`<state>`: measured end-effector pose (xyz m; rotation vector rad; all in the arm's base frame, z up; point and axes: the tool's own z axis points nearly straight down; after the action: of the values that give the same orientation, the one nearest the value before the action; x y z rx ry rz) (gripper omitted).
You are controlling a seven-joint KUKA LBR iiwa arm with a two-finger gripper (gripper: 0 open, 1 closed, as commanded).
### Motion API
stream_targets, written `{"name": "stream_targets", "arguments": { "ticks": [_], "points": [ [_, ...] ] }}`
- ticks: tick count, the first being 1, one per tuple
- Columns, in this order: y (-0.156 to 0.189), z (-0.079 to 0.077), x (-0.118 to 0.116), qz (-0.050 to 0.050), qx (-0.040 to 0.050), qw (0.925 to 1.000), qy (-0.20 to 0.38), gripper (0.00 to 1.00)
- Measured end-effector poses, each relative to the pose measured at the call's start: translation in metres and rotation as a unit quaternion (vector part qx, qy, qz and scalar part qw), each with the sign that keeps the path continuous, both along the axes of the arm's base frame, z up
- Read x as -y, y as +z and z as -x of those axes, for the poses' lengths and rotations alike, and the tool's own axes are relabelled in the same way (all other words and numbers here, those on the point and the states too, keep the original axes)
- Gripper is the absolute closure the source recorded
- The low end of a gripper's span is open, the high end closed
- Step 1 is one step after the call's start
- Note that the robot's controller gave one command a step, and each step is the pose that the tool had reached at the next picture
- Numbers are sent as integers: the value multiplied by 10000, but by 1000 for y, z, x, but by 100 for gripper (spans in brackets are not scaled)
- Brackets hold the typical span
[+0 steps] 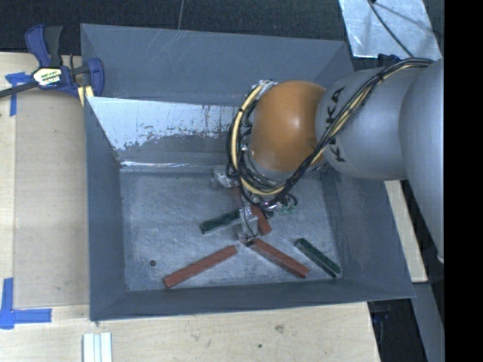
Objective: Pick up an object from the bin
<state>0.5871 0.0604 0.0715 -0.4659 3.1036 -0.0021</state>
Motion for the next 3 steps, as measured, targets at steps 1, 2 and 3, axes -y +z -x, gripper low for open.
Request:
{"name": "stream_targets", "arguments": {
  "ticks": [1, 2, 3],
  "points": [
    [0, 10, 13, -16, 8, 9925, -1224, 100],
    [0, 10, 13, -17, 8, 9925, -1226, 100],
    [7, 12, 13, -9, -25, 9924, -1227, 100]
  ]
}}
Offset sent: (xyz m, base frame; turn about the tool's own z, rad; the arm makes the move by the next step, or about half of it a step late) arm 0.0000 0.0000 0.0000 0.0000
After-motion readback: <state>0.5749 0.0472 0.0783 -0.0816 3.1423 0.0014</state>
